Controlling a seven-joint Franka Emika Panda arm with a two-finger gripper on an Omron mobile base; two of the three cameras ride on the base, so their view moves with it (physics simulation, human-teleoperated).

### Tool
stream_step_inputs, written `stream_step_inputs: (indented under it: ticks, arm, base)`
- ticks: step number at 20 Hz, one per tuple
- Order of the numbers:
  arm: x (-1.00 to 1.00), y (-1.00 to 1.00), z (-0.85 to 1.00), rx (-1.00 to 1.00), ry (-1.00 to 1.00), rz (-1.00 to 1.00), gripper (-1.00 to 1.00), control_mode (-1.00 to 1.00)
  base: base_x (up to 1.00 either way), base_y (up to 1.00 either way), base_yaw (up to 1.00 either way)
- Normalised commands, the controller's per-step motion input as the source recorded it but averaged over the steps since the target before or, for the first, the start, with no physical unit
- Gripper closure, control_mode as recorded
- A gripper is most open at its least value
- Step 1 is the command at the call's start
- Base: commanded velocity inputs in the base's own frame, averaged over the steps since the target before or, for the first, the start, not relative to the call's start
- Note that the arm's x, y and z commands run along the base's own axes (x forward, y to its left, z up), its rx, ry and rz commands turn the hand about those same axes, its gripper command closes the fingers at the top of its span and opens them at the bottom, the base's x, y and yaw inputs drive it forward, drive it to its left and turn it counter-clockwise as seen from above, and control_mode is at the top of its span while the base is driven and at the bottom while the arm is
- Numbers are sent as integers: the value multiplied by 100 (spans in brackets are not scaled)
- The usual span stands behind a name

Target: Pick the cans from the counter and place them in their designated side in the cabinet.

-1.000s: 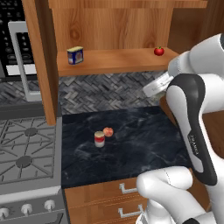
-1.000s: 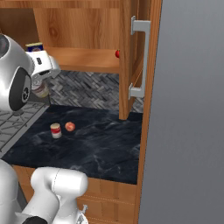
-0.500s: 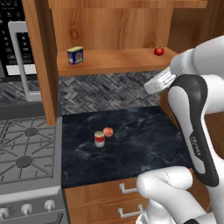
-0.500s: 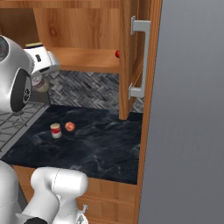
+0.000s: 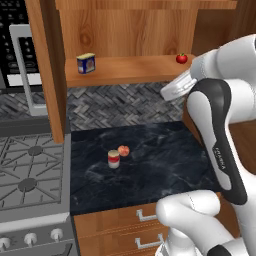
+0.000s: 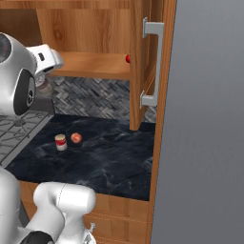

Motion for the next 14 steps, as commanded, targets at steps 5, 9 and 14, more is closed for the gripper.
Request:
stream_step_inputs:
  ticks: [5, 9, 14]
  arm:
    - [2, 16, 37, 0, 0, 1, 100, -100]
    - [11, 7, 23, 0, 0, 1, 100, -100]
    - [32, 2, 3, 0, 0, 1, 100, -100]
  base:
    - [0, 0, 0]
    - [0, 0, 0]
    - [0, 0, 0]
